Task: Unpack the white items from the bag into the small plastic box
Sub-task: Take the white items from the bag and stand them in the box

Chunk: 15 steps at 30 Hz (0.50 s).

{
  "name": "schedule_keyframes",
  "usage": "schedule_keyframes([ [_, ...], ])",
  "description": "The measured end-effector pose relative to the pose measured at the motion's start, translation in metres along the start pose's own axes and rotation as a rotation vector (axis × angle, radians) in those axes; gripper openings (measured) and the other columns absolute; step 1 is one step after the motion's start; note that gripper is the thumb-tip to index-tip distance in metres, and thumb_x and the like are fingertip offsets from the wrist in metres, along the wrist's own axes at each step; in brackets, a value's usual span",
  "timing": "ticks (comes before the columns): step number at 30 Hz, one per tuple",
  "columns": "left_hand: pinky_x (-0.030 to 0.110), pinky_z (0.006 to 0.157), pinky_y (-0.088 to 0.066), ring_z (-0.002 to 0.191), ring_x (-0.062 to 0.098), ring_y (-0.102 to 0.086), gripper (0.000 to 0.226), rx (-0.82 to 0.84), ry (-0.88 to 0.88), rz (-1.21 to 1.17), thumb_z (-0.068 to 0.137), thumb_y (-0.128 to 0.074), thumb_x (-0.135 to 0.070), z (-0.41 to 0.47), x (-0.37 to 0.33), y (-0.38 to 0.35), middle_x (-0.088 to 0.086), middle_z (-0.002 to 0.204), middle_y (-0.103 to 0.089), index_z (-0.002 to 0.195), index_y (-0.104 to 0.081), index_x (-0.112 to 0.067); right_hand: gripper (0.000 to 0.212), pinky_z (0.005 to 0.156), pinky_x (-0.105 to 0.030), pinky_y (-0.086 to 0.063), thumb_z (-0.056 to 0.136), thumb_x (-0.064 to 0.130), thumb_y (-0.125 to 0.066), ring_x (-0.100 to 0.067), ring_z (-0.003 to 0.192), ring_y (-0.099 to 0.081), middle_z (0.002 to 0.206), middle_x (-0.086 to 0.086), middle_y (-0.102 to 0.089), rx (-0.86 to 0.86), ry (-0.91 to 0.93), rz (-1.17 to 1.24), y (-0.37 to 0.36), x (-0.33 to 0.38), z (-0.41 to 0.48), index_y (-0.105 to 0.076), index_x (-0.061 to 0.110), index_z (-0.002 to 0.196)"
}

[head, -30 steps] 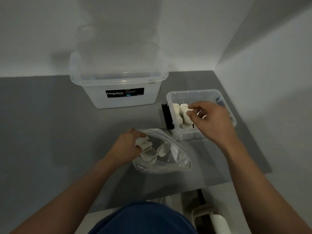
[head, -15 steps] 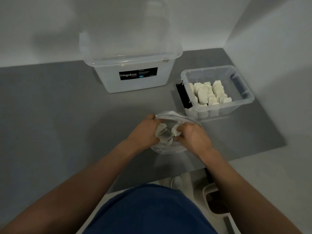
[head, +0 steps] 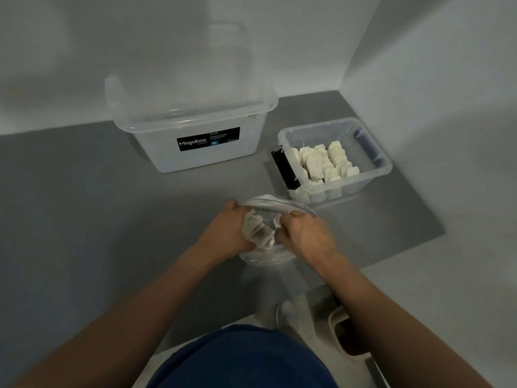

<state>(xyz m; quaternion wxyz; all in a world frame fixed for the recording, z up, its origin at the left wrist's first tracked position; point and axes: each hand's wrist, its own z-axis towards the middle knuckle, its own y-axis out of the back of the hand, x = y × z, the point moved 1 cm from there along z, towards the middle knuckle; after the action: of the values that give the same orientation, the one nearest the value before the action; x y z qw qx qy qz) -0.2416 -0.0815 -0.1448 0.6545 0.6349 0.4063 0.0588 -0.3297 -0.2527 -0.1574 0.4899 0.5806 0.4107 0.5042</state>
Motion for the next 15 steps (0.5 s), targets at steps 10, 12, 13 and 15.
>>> schedule_keyframes([
  [10, 0.015, 0.089, -0.03, 0.113, 0.021, -0.053, 0.061, -0.065, 0.136, -0.184, 0.066, -0.078, -0.038, -0.004, -0.009, 0.013, 0.004, 0.115, -0.062, 0.117, -0.063, -0.008, 0.009, 0.075, -0.008, -0.043, 0.094, 0.018, -0.071, -0.007, 0.085, -0.063, 0.094, 0.013, -0.069, -0.208, 0.096, 0.449, 0.139, -0.043, -0.02, -0.077, 0.022, 0.099],
  [12, 0.018, 0.091, -0.035, 0.115, 0.021, -0.052, 0.076, -0.078, 0.173, -0.234, 0.056, -0.069, -0.052, -0.002, -0.009, 0.011, 0.003, 0.115, -0.061, 0.118, -0.062, -0.009, 0.008, 0.074, -0.011, -0.043, 0.094, 0.018, -0.071, -0.011, 0.082, -0.062, 0.091, 0.013, -0.068, -0.278, 0.063, 0.484, 0.16, -0.061, -0.002, -0.076, 0.024, 0.097],
  [13, 0.019, 0.092, -0.036, 0.115, 0.022, -0.052, 0.075, -0.071, 0.201, -0.239, 0.057, -0.071, -0.05, -0.001, -0.009, 0.01, 0.004, 0.115, -0.061, 0.12, -0.062, -0.01, 0.008, 0.074, -0.012, -0.043, 0.094, 0.019, -0.071, -0.012, 0.08, -0.062, 0.091, 0.013, -0.067, -0.29, 0.054, 0.484, 0.166, -0.07, 0.01, -0.076, 0.024, 0.097],
  [15, 0.014, 0.091, -0.032, 0.115, 0.021, -0.053, 0.063, -0.077, 0.226, -0.21, 0.067, -0.081, -0.032, -0.001, -0.013, 0.01, 0.004, 0.117, -0.06, 0.122, -0.061, -0.009, 0.009, 0.075, -0.014, -0.044, 0.094, 0.022, -0.069, -0.011, 0.08, -0.062, 0.093, 0.012, -0.067, -0.244, 0.043, 0.446, 0.171, -0.089, 0.038, -0.076, 0.025, 0.098],
])
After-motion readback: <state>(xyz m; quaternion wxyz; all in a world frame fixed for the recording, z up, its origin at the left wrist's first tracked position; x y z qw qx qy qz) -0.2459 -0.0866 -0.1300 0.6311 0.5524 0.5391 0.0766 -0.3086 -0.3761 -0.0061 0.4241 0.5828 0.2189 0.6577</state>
